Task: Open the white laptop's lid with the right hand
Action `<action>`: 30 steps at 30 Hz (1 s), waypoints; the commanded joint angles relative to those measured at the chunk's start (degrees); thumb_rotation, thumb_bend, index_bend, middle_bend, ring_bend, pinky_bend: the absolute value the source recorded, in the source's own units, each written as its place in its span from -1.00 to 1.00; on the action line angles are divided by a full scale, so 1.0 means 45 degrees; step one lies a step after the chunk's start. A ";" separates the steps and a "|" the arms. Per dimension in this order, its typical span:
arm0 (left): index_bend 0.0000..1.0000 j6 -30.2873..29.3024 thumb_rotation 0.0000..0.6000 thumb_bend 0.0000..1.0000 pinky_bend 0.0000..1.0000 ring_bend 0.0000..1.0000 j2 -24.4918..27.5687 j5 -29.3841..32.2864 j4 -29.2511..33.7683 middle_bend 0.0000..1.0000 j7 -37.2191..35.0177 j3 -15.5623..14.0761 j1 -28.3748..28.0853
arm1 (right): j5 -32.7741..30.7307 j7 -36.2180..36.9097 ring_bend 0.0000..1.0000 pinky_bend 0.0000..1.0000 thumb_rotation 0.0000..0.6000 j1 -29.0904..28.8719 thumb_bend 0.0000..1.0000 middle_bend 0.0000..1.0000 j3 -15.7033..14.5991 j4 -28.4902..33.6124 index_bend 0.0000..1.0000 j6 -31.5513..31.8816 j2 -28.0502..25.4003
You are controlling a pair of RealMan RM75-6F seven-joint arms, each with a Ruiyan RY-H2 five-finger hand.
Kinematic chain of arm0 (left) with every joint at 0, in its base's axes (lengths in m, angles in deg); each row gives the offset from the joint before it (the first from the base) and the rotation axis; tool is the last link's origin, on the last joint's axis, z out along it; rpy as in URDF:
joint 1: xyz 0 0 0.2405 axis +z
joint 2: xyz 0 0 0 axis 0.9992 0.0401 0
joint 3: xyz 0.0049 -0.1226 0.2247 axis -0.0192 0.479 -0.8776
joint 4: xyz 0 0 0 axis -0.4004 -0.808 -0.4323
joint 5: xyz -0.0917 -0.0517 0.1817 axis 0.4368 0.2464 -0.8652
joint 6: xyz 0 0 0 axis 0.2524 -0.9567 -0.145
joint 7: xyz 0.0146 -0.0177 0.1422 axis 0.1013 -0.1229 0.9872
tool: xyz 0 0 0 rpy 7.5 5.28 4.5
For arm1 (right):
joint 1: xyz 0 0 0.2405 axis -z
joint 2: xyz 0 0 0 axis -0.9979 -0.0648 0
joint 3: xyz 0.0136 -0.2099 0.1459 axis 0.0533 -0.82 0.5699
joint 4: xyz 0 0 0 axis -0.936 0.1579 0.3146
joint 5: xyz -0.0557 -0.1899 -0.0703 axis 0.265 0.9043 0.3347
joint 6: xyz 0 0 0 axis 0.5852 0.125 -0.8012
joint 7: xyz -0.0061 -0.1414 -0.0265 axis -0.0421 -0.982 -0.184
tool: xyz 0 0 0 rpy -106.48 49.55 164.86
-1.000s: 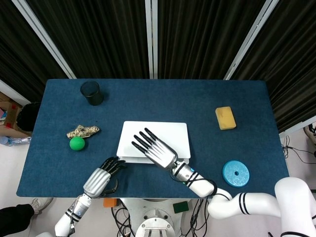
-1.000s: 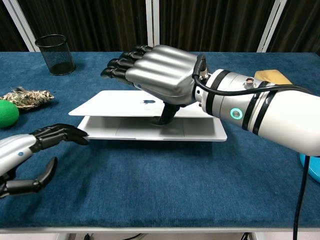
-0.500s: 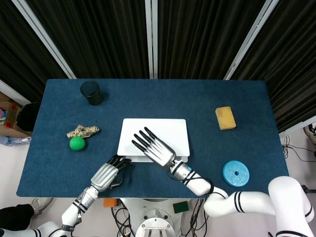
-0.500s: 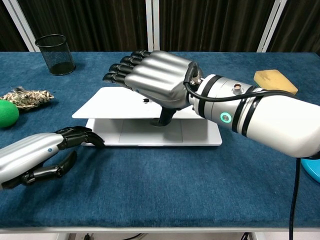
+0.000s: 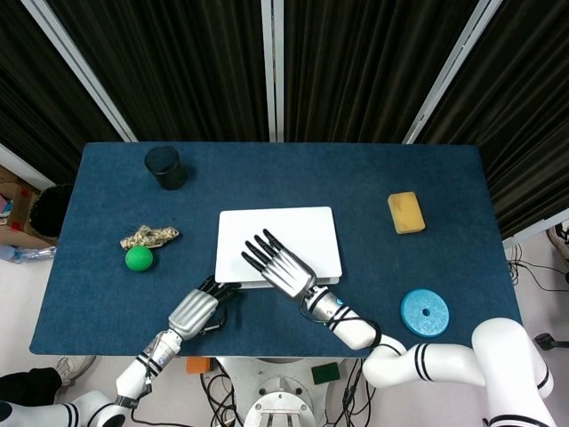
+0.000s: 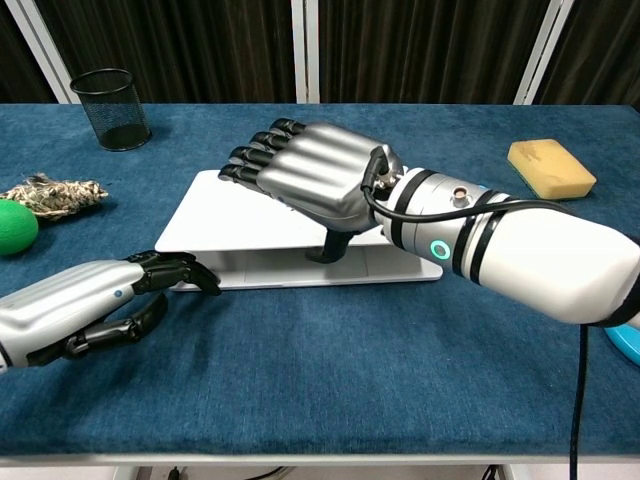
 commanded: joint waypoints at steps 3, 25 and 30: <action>-0.53 0.0081 -1.00 0.34 -0.92 -0.99 -0.0011 0.0137 0.0019 -0.66 0.0102 0.0043 -0.0096 | -0.0057 -0.0092 -1.00 -1.00 1.00 -0.0059 1.00 -1.00 -0.0074 -0.0561 -1.00 0.0004 0.0279; -0.52 0.0224 -1.00 0.34 -0.92 -1.00 0.0004 0.0566 0.0161 -0.66 0.0405 0.0009 -0.0319 | -0.0474 -0.0266 -1.00 -1.00 1.00 -0.0470 1.00 -1.00 0.1294 -0.0687 -1.00 0.0624 -0.0285; -0.52 0.0184 -1.00 0.34 -0.92 -1.00 0.0035 0.0575 0.0211 -0.66 0.0414 -0.0016 -0.0344 | -0.1191 -0.0393 -1.00 -1.00 1.00 -0.0917 1.00 -1.00 0.2069 -0.0686 -1.00 0.0376 -0.0634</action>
